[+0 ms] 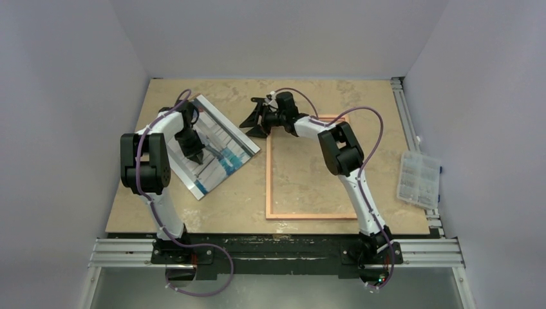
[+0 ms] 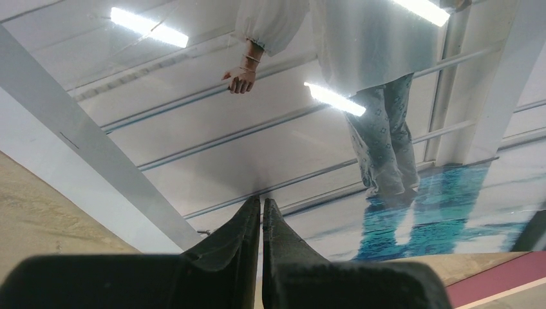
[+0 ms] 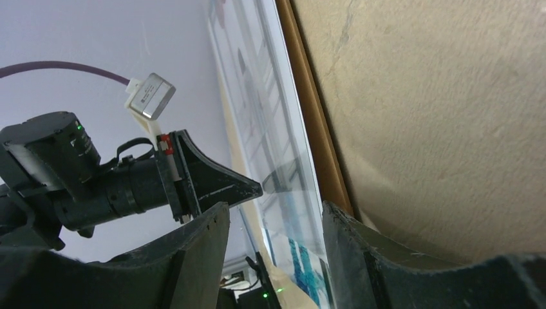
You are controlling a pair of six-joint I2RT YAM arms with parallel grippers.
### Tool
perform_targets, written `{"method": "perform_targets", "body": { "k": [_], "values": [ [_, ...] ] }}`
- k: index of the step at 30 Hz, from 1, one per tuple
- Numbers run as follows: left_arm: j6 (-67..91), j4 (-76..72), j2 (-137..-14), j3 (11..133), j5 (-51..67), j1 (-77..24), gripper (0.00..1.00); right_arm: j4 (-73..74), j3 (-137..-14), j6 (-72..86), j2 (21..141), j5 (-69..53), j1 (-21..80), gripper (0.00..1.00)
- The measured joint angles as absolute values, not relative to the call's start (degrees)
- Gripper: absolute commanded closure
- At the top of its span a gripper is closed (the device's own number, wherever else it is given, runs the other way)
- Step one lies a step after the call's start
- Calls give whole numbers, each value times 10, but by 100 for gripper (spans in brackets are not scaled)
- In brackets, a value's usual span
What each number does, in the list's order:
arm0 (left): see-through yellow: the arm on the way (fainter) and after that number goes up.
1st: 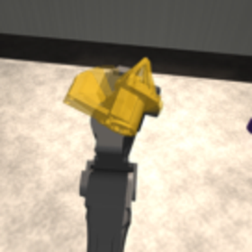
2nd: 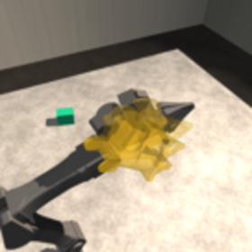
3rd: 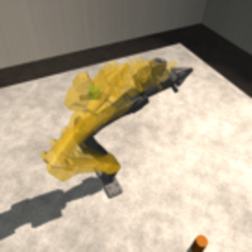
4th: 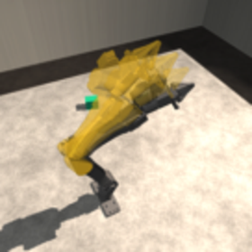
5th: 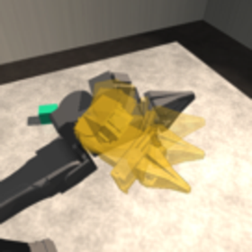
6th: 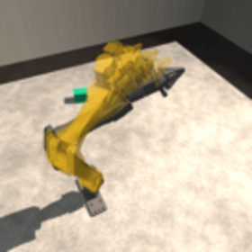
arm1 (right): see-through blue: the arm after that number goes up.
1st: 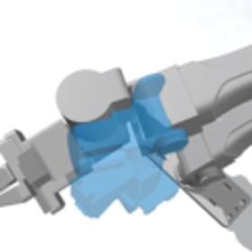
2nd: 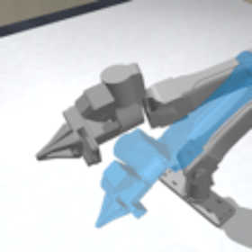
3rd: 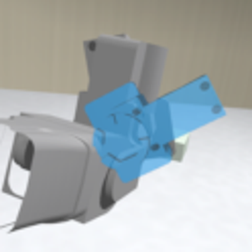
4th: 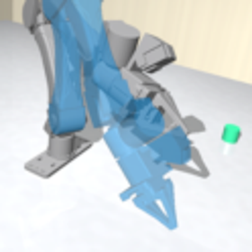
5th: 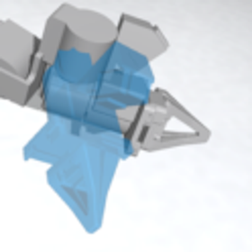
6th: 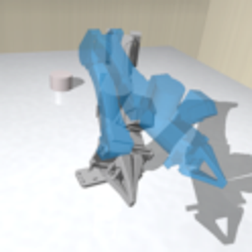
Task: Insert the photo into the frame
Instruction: Move the photo to the center of the board.
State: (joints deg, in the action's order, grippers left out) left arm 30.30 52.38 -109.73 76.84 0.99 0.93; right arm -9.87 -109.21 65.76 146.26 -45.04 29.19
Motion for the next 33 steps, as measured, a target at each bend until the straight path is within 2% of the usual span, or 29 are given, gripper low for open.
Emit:
{"method": "perform_targets", "body": {
  "k": [18, 33],
  "values": [
    [293, 523, -1097, 767, 13, 3, 97, -42, -993, 615, 1385, -442, 292, 46],
    [305, 533, -1075, 726, 27, -93, 98, -89, -828, 620, 1264, -461, 336, 50]
  ]
}}
